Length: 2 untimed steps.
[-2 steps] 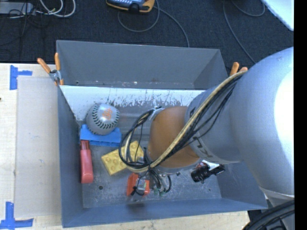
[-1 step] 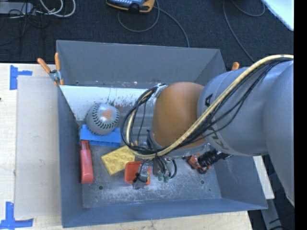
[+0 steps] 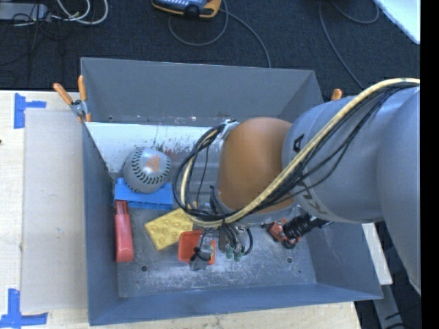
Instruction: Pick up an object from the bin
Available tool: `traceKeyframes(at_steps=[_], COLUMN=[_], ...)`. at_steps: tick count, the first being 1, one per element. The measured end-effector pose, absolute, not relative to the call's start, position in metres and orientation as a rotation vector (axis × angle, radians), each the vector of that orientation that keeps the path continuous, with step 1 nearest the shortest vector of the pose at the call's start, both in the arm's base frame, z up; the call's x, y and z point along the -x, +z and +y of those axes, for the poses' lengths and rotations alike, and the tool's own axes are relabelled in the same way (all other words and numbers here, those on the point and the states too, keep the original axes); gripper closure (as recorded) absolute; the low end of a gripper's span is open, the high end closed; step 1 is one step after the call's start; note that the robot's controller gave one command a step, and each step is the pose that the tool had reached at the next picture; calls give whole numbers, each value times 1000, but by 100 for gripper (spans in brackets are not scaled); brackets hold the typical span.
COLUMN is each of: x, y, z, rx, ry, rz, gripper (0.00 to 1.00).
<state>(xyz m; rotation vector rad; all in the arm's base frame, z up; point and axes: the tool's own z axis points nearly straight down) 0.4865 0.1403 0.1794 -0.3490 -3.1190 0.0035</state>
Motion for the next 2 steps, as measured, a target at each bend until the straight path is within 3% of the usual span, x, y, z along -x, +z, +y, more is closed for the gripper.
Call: traceKeyframes(at_steps=[1, 2], x=[-492, -498], y=[226, 295], z=[141, 147], rx=[349, 317], ry=[7, 5], rz=[-3112, -3120], gripper=[100, 100])
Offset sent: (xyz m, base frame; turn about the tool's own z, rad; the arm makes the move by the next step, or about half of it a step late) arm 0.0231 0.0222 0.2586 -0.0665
